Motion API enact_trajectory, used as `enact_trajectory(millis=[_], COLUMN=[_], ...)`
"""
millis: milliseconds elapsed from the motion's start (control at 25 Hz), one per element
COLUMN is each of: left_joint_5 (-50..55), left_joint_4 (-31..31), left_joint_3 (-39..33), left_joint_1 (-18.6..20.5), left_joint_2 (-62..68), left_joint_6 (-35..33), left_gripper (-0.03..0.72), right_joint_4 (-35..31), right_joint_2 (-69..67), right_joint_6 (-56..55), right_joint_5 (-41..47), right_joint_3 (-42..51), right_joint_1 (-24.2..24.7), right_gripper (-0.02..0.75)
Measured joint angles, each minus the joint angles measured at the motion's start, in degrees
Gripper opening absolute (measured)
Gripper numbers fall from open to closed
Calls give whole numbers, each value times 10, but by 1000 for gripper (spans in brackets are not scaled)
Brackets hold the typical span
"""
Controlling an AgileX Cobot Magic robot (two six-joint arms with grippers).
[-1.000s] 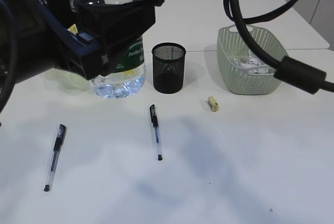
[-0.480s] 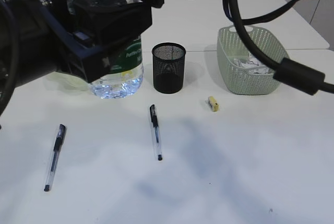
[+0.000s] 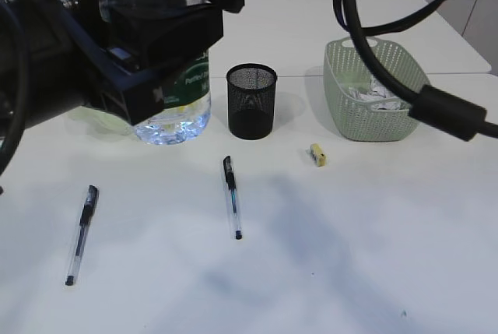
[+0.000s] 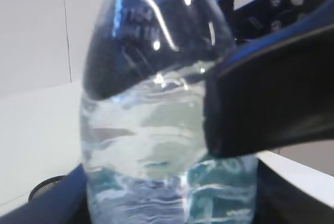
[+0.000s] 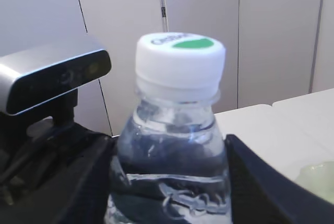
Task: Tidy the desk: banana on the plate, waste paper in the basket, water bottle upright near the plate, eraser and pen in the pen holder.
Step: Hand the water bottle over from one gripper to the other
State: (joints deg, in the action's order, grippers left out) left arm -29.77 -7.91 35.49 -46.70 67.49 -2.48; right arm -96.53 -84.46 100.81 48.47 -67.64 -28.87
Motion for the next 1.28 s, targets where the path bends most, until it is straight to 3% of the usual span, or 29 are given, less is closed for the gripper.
enact_trajectory(millis=[160,600,960,1080,1280], left_joint_5=[-9,-9,-27,-42,-64], left_joint_4=[0,24,-22,-22,-23], left_joint_3=[-4,-5,-6,-6,-7], left_joint_1=[0,33,58,58,58], left_joint_2=[0,2,9,19,53], left_joint_6=[-6,-22,-19,-19,-19], left_gripper=[420,414,413,413,413], right_joint_4=[4,3,4,42,210], right_joint_2=[0,0,2,2,2], right_joint_6=[-1,-1,-16,-57,-187], right_joint_5=[0,-9,15,-7,-23], right_joint_3=[0,-1,-1,-1,-2], right_joint_1=[0,1,2,2,2], right_gripper=[494,512,587,587,587])
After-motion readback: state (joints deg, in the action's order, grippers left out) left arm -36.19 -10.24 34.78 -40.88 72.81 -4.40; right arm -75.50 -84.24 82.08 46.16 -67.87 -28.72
